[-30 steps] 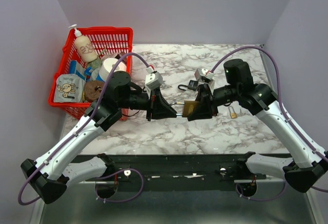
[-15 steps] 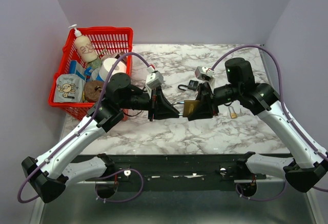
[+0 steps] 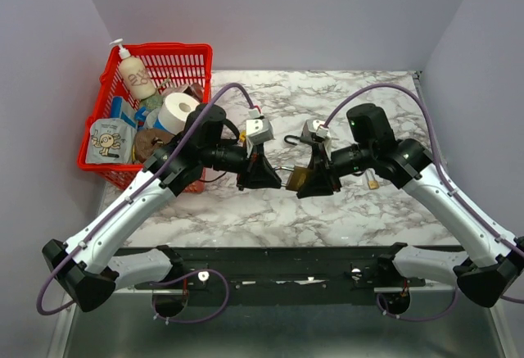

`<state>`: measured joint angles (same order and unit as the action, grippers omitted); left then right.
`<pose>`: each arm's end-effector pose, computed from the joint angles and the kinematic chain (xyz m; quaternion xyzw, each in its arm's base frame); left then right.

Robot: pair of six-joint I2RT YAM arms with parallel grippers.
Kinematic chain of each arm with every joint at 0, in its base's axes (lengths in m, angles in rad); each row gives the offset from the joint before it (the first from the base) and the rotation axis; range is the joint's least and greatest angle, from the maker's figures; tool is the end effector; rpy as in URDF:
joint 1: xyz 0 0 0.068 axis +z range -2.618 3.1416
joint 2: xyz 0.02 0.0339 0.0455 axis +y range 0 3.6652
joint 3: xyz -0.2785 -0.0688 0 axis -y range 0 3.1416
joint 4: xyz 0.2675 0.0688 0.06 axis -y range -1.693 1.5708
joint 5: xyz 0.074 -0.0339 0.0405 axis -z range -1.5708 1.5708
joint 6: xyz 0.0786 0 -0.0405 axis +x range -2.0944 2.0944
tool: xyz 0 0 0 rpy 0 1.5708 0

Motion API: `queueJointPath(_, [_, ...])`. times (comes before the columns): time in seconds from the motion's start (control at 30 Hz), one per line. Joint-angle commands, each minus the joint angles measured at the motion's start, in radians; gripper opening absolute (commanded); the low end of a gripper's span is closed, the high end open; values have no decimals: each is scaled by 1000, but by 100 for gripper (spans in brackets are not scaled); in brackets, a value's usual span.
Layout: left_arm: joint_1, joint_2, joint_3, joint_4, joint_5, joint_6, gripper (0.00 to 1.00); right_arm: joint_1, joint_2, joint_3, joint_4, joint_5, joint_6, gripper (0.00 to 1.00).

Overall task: Lock with the key
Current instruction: Lock the lock.

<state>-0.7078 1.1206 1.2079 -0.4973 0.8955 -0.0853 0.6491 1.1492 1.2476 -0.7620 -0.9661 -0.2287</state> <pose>0.1675 -0.2241 0.3983 0.4569 0.6449 -0.5249 0.3161 0.1679 0.2086 0.3805 -0.5225 0.6341 0.4893 0.2924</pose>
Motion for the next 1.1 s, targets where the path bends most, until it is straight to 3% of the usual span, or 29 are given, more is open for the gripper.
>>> queueJointPath(0.0, [-16, 57, 82, 58, -104, 138, 0, 64, 41, 6, 87, -26, -17, 1])
queueJointPath(0.1, [-9, 51, 56, 118, -105, 90, 0, 58, 40, 7, 87, -13, -20, 1])
queueJointPath(0.2, [19, 22, -16, 254, -116, -66, 0, 28, 34, 7, 107, 17, 14, 1])
queueJointPath(0.4, [36, -13, -107, 471, -80, -228, 0, -48, 70, 12, 185, -86, 137, 3])
queueJointPath(0.47, [39, -5, -96, 457, -60, -211, 0, -49, 92, 33, 127, -105, 120, 19])
queueJointPath(0.5, [47, -4, -91, 445, -43, -200, 0, -57, 104, 48, 104, -111, 111, 40])
queueJointPath(0.53, [51, -1, -82, 430, -38, -189, 0, -65, 103, 50, 81, -115, 100, 51])
queueJointPath(0.63, [71, -2, -84, 384, -1, -169, 0, -101, 75, 41, 78, -109, 100, 67])
queueJointPath(0.8, [91, -1, -77, 342, 26, -156, 0, -170, 64, 64, 32, -118, 77, 69])
queueJointPath(0.93, [128, -8, -71, 315, 63, -136, 0, -201, 55, 105, -112, -122, -13, 73])
queueJointPath(1.07, [142, -16, -67, 301, 120, -113, 0, -223, 41, 99, -157, -82, -66, 71])
